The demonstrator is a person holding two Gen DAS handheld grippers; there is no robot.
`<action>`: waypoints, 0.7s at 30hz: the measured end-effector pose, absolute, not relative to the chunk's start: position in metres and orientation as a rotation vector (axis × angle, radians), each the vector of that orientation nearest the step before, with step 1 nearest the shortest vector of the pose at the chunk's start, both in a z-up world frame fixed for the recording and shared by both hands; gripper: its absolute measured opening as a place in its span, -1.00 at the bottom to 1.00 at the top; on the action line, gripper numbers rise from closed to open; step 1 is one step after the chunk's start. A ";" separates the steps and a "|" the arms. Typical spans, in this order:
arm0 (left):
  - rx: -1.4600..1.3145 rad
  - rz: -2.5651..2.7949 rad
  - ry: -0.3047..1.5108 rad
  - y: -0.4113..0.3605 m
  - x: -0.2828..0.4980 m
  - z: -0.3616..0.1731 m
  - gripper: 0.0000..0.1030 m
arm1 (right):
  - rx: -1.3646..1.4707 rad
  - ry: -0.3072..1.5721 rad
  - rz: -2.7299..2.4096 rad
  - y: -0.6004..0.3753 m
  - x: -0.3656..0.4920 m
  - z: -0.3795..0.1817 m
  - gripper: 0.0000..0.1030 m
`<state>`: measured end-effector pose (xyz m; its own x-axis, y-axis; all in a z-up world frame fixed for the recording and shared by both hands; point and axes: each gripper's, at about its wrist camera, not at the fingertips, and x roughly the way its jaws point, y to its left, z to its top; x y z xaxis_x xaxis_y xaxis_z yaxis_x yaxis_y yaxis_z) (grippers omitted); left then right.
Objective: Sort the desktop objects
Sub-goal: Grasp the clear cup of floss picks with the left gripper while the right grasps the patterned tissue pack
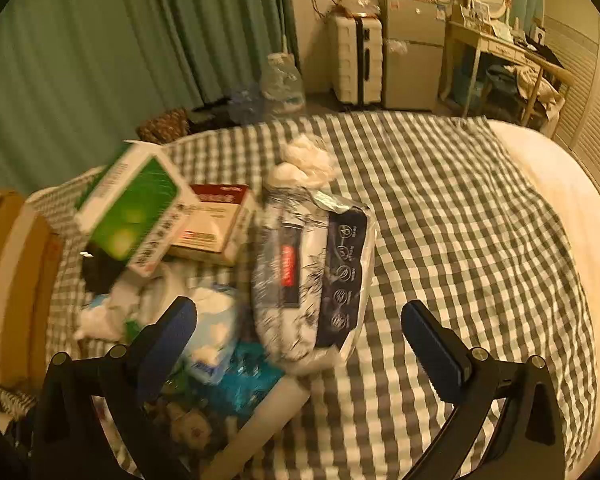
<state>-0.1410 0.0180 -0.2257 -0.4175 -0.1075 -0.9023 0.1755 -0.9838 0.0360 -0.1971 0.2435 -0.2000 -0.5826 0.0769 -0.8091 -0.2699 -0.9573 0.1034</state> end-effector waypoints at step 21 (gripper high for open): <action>1.693 -2.549 0.164 0.011 -0.139 -0.226 0.37 | -1.435 0.432 2.577 0.254 -0.191 -0.215 -0.45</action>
<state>-0.1385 0.0114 -0.2262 -0.3875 -0.0057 -0.9219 0.1236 -0.9913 -0.0458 -0.1912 0.2545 -0.2151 -0.5263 -0.0003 -0.8503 -0.2770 -0.9454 0.1717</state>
